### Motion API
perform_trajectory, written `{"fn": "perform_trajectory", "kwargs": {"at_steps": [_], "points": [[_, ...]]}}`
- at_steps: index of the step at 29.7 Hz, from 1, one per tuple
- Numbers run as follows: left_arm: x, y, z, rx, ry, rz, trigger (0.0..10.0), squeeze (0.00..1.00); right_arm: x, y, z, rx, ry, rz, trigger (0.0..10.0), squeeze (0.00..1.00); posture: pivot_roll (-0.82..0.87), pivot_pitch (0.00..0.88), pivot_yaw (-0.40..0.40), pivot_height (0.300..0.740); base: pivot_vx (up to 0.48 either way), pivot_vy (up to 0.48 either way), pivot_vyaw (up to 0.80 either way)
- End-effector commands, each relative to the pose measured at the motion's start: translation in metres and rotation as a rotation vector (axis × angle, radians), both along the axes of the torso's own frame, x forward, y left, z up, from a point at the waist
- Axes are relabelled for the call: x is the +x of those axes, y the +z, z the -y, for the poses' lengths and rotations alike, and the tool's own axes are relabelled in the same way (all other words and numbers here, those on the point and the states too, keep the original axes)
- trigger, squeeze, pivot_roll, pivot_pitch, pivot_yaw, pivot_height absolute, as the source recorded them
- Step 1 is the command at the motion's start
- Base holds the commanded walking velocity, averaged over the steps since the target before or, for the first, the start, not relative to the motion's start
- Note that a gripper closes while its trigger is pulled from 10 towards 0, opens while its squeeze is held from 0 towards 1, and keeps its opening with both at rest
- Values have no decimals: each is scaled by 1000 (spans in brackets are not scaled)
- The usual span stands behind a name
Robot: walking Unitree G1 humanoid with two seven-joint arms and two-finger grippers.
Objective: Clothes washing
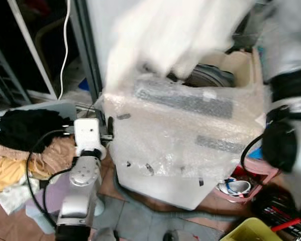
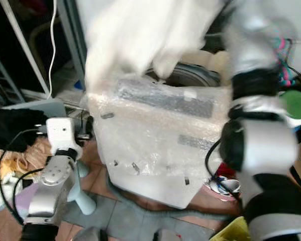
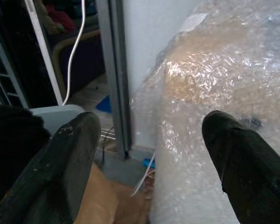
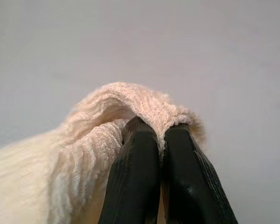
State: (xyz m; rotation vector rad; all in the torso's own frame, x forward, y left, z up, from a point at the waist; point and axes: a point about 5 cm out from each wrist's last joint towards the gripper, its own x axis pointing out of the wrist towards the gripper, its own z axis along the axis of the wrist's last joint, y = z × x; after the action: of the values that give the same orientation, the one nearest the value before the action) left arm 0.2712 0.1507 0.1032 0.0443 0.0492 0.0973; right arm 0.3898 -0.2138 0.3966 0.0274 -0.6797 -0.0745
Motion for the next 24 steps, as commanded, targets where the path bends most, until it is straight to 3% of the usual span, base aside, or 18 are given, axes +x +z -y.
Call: {"fn": "perform_trajectory", "kwargs": {"at_steps": [1, 3, 7, 8, 9, 11, 12, 13, 19, 24], "points": [[2, 2, 7, -1, -17, 7, 10000, 0, 11, -29, -10, -41, 31, -111, 10000, 0, -37, 0, -28, 740, 0, 0, 0], [2, 2, 8, -2, -18, 6, 10000, 0, 12, -39, -13, -42, 56, -138, 10000, 0, -39, 0, -27, 740, 0, 0, 0], [3, 1, 9, -2, -21, 3, 10000, 0, 22, -93, -32, -101, 182, -344, 10000, 0, -52, 0, -20, 740, 0, 0, 0], [3, 1, 9, -2, -21, 3, 10000, 0, 22, -93, -32, -101, 182, -344, 10000, 0, -52, 0, -20, 740, 0, 0, 0], [3, 1, 10, -1, -23, 1, 10000, 0, 20, -111, -35, -100, 215, -386, 10000, 0, -53, 0, -20, 740, 0, 0, 0], [3, 1, 10, 0, -24, 1, 10000, 0, 19, -115, -36, -88, 233, -391, 10000, 0, -52, 0, -19, 740, 0, 0, 0], [4, 1, 10, 0, -24, 0, 10000, 0, 16, -121, -37, -101, 258, -402, 10000, 231, -54, 0, -18, 740, 0, 0, 0], [4, 1, 10, 0, -25, 0, 10000, 0, 14, -123, -35, -110, 260, -399, 10000, 1000, -57, 0, -15, 740, 0, 0, 0], [5, 0, 11, 19, 3, -5, 10000, 0, 8, -125, -27, -92, 251, -385, 10000, 1000, -59, 0, -10, 740, 0, 0, 0], [7, 1, 10, 4, 37, -10, 10000, 0, -1, -128, -38, -114, 300, -348, 10000, 1000, -55, 0, -12, 740, 0, 0, 0]]}}
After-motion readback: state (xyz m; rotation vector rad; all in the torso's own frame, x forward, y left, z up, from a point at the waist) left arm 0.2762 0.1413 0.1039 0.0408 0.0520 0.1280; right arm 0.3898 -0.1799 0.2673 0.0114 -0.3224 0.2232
